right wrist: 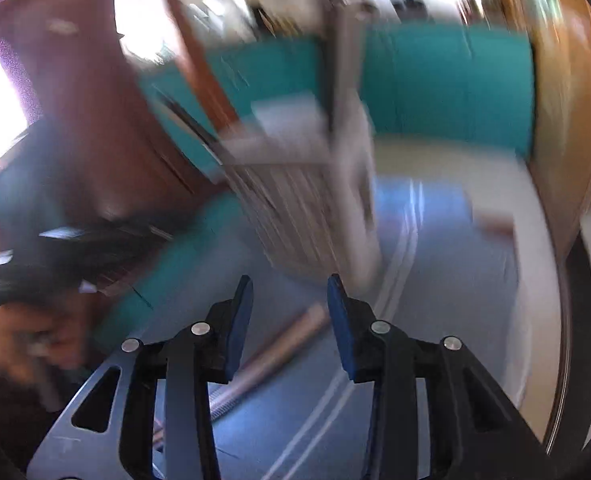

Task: Organize utensils
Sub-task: 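Move both tools back down to the remaining chopsticks on the cloth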

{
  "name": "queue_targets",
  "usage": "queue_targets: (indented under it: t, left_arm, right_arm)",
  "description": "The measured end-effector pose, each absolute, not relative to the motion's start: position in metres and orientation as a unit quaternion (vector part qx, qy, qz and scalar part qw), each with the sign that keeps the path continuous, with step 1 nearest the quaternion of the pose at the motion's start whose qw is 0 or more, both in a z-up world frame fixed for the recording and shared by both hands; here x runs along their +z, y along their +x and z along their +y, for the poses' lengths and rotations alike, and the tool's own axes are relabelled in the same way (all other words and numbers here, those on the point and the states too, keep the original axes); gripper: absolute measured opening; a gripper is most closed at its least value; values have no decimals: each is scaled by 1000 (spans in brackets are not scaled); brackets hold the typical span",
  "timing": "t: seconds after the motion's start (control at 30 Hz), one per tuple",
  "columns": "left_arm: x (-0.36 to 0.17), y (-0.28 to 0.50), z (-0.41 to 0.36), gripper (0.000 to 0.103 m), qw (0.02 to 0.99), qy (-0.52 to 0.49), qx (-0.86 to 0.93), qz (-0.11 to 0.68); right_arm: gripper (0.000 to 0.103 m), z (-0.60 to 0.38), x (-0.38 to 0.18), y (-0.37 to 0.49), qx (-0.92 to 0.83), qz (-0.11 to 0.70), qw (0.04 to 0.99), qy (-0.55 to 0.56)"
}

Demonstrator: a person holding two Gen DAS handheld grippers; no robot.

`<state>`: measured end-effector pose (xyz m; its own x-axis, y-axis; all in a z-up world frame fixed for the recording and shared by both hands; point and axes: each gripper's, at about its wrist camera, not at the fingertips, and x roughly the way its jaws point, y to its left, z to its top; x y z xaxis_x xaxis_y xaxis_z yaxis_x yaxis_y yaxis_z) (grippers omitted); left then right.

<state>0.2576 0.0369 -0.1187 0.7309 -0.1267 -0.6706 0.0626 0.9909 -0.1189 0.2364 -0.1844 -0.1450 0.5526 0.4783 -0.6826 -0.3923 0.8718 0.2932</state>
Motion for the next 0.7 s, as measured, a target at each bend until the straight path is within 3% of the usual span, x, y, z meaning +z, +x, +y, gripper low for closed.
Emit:
queue_targets:
  t: [0.3,0.37,0.5,0.7]
  left_arm:
    - [-121,248,39,44,928,-37,-42,367]
    - [-120,247,38,46,929,-33,-42,365]
    - [-119,247,39,47,929,-31,-39,367]
    - [-122,246,44,48,926,-32,-32,374]
  right_arm:
    - [40,-144,-197,255,185,478,859,-1]
    - [46,-139,-200,258,179,473,862,-5]
    - [46,-122,-200,253,197,467,862,-32]
    - [25,-110,-196,226,259,474,838,-79]
